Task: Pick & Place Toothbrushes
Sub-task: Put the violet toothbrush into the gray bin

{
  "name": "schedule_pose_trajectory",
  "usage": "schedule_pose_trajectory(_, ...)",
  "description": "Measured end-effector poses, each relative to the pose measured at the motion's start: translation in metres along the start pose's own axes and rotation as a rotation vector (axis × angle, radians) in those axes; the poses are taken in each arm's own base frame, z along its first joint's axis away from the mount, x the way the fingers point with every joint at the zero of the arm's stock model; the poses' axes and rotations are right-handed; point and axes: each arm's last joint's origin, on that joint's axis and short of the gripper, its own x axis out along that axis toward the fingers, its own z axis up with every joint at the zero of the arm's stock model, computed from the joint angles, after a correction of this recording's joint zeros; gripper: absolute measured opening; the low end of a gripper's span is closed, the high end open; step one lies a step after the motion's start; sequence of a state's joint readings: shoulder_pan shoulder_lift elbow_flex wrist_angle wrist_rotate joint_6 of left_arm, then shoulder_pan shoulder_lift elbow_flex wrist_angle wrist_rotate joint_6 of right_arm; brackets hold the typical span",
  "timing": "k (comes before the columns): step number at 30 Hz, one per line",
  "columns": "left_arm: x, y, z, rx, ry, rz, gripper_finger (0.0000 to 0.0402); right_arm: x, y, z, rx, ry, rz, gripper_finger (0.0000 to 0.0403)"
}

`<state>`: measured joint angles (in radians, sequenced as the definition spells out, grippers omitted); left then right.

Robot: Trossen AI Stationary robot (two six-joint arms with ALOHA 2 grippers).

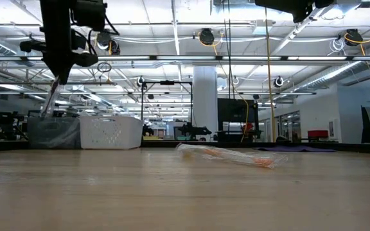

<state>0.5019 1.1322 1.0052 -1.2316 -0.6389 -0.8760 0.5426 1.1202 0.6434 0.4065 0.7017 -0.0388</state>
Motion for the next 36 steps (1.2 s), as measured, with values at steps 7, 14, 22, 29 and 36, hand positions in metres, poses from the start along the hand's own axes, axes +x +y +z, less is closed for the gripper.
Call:
schedule_pose_trajectory(7, 0.016, 0.001, 0.008, -0.033, 0.068, 0.047, 0.0001, 0.000, 0.000, 0.000, -0.002, 0.000, 0.000, 0.0118)
schedule_pose_trajectory(14, 0.022, 0.003, 0.011, -0.058, 0.082, 0.074, 0.0001, 0.000, 0.000, 0.000, -0.003, 0.000, 0.000, 0.0118)
schedule_pose_trajectory(22, 0.039, 0.007, 0.004, -0.091, 0.122, 0.120, 0.0002, 0.000, 0.000, 0.000, 0.000, 0.000, 0.000, 0.0118)
schedule_pose_trajectory(29, 0.056, 0.010, -0.006, -0.160, 0.137, 0.162, 0.0038, 0.000, 0.000, 0.000, -0.002, 0.000, 0.000, 0.0118)
schedule_pose_trajectory(36, 0.058, 0.013, -0.005, -0.178, 0.140, 0.172, 0.0124, 0.000, 0.000, 0.000, -0.003, 0.000, -0.001, 0.0118)
